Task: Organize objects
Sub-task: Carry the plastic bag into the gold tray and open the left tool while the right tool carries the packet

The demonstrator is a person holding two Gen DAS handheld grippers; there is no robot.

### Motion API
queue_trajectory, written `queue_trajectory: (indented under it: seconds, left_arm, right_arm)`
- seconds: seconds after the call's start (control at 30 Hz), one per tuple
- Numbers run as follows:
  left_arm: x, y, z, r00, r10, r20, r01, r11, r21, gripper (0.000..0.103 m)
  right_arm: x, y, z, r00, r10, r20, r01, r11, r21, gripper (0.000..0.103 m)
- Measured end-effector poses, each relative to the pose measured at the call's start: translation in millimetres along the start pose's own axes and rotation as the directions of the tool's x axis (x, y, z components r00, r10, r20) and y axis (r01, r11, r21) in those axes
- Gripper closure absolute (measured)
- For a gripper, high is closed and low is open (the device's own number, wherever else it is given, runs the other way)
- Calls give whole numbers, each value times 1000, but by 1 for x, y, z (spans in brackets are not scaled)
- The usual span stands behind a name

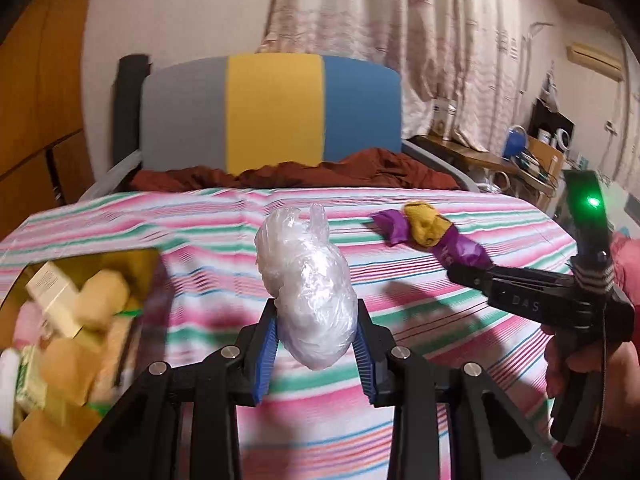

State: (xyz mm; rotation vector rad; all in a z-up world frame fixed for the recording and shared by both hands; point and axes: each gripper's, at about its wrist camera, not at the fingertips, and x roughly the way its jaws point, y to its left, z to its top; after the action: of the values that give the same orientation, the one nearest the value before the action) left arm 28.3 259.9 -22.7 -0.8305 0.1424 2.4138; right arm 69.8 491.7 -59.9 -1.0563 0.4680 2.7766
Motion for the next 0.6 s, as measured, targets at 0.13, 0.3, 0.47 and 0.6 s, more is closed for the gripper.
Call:
queue_trajectory:
  seconds: [0.13,0.3,0.47,0.6]
  left_arm:
    - [-23,25,-12,999,39,7,-39,999,-18,69]
    - [-50,53,-26,997,71,17,-70,997,-34,69]
    - [-68,80,-37,996,88,2,-88,993,-83,69]
    - [-76,111,-40,996,92,-14,-93,981,-169,69]
  right_arm:
    - [-8,27,-2,999,33,37,-28,991,-128,66]
    - [-11,55,-12,995,98,30,-88,967,-237,66]
    - [-12,79,-21,991,137,7,-129,949,-289,66]
    - [-20,99,-22,983,186,-1,-178,940,-290,66]
